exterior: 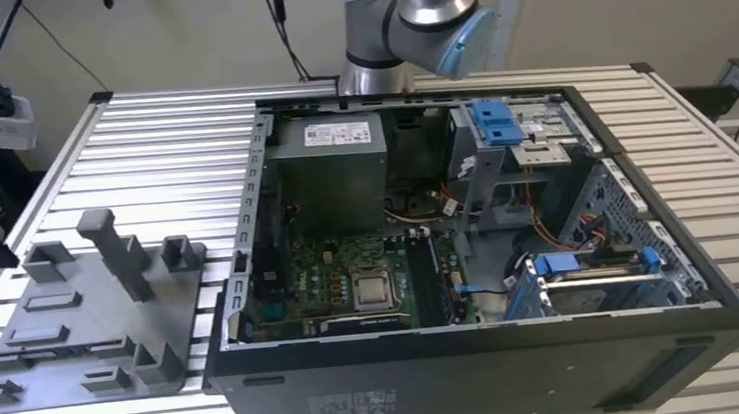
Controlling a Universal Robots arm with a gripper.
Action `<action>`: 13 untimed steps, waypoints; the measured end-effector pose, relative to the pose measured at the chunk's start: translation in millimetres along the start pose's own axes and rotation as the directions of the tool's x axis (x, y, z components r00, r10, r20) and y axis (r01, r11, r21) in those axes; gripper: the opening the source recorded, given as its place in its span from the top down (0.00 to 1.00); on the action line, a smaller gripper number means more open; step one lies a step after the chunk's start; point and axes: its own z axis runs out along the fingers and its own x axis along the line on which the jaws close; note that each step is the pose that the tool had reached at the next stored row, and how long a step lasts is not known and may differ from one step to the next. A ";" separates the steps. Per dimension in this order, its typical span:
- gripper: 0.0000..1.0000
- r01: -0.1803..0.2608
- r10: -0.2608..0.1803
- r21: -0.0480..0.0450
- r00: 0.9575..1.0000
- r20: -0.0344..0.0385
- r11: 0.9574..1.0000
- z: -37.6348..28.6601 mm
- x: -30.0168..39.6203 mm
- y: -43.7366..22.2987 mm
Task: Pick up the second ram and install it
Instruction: 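Pick up the second ram and move it above second insertion slot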
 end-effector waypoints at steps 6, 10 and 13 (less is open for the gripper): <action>0.58 0.000 0.000 0.000 1.000 0.000 1.000 7.6 0.1 -0.1; 0.58 0.000 0.000 0.000 1.000 0.000 1.000 12.5 0.2 -0.2; 0.58 0.000 0.000 0.000 1.000 0.000 1.000 16.5 0.2 -0.3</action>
